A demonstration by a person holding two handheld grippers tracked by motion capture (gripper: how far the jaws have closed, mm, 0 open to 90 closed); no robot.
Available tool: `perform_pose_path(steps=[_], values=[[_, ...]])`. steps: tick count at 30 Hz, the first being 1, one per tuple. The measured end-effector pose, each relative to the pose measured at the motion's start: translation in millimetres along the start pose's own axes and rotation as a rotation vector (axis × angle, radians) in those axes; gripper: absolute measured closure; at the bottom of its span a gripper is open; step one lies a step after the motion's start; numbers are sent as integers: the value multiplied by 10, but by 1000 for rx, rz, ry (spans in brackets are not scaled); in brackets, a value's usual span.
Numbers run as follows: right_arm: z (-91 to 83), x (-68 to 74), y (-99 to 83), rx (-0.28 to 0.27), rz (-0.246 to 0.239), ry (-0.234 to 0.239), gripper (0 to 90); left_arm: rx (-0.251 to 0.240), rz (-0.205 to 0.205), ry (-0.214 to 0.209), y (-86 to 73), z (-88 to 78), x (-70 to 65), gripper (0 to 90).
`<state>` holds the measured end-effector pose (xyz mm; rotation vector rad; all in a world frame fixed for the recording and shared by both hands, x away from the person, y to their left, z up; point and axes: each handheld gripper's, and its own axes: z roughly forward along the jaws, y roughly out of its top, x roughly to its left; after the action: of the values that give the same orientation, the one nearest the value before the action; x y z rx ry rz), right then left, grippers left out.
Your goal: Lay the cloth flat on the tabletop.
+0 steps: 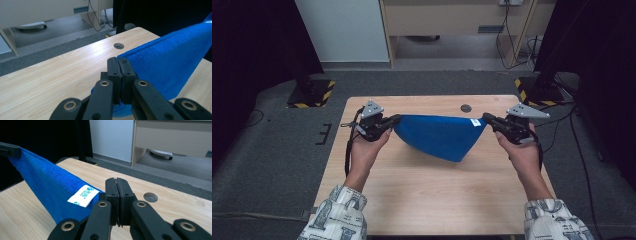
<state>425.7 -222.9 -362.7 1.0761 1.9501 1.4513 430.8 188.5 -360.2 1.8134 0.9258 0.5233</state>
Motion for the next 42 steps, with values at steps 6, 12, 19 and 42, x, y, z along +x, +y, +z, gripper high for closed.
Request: perform_pose_path(steps=[6,12,19,42], values=[[-95,19,40,-16,-10,3,888,-11,28,2,53,-87,-70,886],[-236,56,73,-35,-26,6,889,-25,60,2,109,-151,-149,886],[-331,36,111,-50,-19,2,888,-42,72,-22,112,-217,-225,886],[-752,372,180,-119,-77,31,888,-140,122,-48,172,-824,-472,885]])
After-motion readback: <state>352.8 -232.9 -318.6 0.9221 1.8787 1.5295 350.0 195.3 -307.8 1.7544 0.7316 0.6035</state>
